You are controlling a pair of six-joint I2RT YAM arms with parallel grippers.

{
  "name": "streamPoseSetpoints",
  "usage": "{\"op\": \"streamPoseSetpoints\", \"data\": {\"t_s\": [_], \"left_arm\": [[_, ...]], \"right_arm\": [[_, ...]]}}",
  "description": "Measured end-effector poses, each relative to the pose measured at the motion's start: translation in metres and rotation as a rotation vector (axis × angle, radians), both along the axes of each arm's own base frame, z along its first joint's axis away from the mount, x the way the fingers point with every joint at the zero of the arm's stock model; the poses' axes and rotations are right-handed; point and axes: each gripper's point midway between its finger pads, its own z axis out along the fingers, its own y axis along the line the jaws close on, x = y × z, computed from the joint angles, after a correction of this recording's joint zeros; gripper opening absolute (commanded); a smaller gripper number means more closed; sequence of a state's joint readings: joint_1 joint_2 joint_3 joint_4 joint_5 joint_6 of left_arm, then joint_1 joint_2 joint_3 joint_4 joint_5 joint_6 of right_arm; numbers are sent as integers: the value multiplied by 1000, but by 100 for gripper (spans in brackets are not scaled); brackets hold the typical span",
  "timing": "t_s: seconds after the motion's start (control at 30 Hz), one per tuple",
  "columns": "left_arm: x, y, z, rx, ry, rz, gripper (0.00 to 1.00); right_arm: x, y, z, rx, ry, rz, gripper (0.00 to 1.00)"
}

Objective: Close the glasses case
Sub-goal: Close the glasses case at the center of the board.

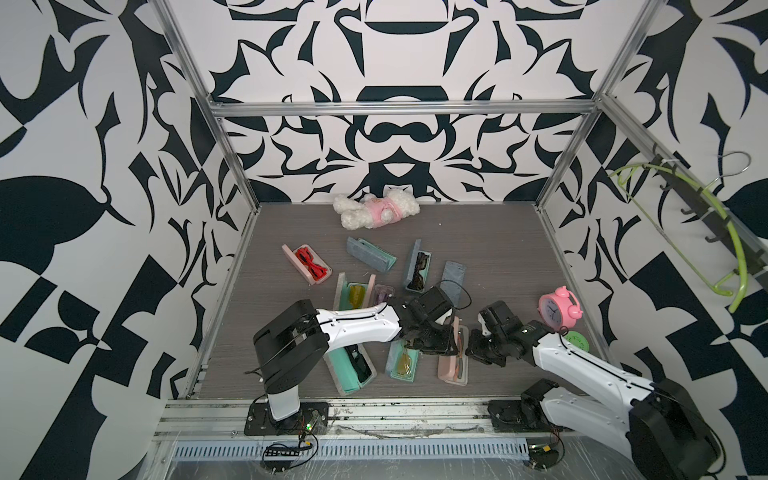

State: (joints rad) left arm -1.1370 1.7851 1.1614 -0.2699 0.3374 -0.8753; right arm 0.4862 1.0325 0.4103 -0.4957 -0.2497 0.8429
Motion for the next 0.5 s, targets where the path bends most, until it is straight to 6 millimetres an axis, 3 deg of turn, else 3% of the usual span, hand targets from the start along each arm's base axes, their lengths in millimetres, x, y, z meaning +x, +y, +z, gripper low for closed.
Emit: {"op": "streamPoseSetpoints", "data": {"t_s": [0.5], "left_arm": [[-4, -18, -5, -29, 1, -28, 26]], "right_arm": [[0, 0, 0, 4, -8, 1, 7]]}}
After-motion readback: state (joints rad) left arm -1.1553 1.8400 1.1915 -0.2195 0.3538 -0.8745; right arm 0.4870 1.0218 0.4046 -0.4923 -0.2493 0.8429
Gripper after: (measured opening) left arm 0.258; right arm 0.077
